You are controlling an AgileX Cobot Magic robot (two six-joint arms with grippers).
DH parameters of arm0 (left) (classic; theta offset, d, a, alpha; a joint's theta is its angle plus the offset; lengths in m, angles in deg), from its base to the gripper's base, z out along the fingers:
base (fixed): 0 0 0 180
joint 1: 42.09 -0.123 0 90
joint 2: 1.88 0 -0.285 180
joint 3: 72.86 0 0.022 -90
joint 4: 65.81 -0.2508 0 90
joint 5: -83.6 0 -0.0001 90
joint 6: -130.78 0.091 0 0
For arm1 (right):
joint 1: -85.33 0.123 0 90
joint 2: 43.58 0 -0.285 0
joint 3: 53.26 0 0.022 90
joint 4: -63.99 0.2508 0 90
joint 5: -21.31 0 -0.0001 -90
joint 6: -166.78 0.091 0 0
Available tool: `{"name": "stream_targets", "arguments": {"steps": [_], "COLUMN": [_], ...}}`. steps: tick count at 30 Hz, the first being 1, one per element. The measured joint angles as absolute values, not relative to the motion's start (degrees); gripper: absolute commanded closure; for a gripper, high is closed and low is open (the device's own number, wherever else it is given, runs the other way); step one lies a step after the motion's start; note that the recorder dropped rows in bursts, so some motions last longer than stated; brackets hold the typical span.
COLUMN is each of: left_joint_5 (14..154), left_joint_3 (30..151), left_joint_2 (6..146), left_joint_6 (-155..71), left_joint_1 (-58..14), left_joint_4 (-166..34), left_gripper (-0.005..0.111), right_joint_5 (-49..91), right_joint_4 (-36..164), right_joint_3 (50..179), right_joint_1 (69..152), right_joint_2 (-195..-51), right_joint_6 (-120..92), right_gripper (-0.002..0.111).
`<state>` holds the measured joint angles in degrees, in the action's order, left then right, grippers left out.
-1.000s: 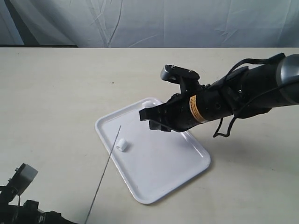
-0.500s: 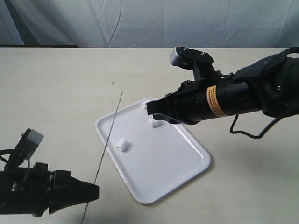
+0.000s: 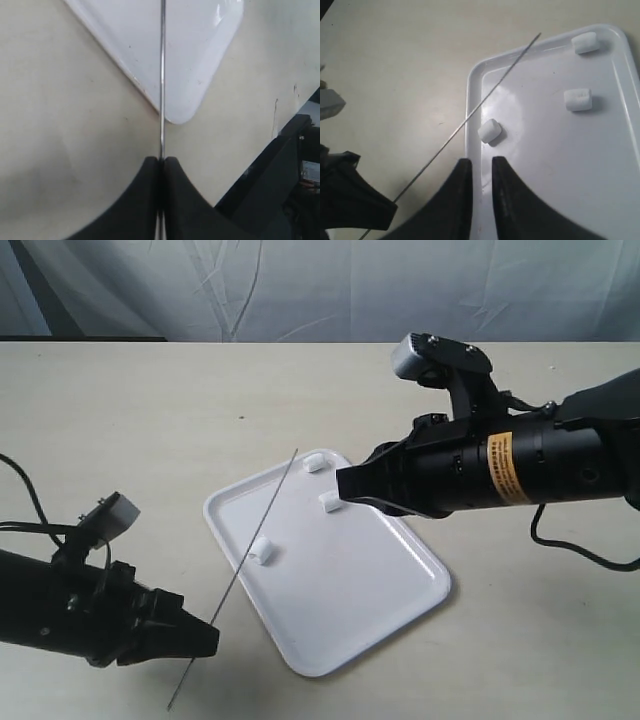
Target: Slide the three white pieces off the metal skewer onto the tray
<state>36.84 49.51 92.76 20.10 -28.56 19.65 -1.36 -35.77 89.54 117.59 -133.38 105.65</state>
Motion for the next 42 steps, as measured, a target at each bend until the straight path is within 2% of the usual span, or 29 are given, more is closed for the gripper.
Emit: {"name": "stream_targets", "arguments": {"steps": [19,24,29,31,34,41,42], "left_joint_5": [45.37,42.74,41.61,41.07,40.36,41.11,41.23], "left_joint_3": [59.99,62.31,63.49,63.70,63.70,62.50,62.27], "left_joint_2": [109.34,112.08,112.48,112.54,112.54,111.39,110.68], "left_joint_6": [25.71,27.23,27.57,27.59,27.71,27.50,27.50], "left_joint_1": [-28.56,-28.56,-28.56,-28.56,-28.56,-28.56,-28.56], "left_joint_4": [20.84,21.38,21.82,22.17,22.39,22.53,22.65], "left_gripper": [0.106,0.093,0.069,0.066,0.071,0.105,0.107], "right_joint_5": [-3.79,-3.79,-3.98,-4.42,-4.94,-5.96,-6.28], "right_joint_4": [-35.86,-35.86,-35.86,-35.86,-35.86,-35.86,-35.86], "right_joint_3": [89.54,89.54,89.54,89.54,89.54,89.51,89.51], "right_joint_1": [117.59,117.59,117.59,117.59,117.59,117.59,117.59], "right_joint_2": [-133.08,-133.08,-133.08,-133.08,-133.08,-133.08,-133.08], "right_joint_6": [105.65,105.65,105.65,105.65,105.65,105.14,105.14], "right_gripper": [0.093,0.093,0.093,0.093,0.093,0.093,0.093]}}
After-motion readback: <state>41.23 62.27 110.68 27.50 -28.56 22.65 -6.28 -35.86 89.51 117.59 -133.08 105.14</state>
